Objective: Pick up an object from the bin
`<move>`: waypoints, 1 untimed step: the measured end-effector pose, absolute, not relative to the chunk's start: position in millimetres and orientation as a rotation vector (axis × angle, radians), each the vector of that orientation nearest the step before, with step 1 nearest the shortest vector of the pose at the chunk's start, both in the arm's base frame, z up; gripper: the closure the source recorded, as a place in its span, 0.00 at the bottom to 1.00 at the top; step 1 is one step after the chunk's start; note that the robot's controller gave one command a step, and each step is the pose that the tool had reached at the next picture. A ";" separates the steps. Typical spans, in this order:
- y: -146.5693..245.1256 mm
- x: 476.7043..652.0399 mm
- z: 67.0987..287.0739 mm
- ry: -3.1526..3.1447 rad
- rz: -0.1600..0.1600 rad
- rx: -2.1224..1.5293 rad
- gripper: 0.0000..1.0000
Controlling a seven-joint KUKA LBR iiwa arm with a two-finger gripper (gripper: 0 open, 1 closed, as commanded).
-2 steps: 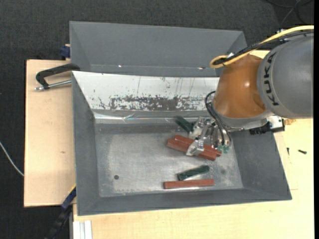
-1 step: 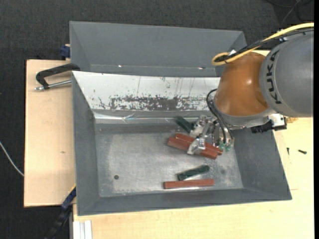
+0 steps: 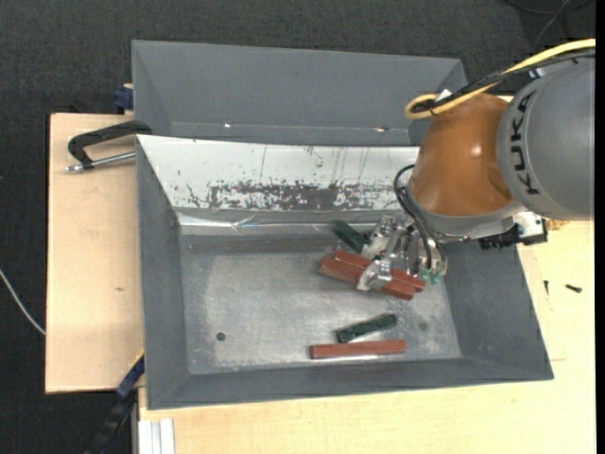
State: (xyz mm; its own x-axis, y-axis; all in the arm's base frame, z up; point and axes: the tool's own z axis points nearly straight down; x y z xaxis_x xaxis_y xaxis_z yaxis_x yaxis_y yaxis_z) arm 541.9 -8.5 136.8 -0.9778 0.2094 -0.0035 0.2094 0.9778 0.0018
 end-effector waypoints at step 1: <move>-8.3 542.4 146.1 3.119 0.002 0.330 1.00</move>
Offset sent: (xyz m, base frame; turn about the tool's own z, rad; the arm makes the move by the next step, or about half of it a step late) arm -0.0001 -0.0001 0.0400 0.0000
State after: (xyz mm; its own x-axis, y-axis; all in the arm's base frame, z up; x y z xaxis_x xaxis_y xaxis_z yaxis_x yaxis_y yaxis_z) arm 542.4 -8.3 146.1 -0.9778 0.2093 -0.0051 0.2093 0.9779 0.0021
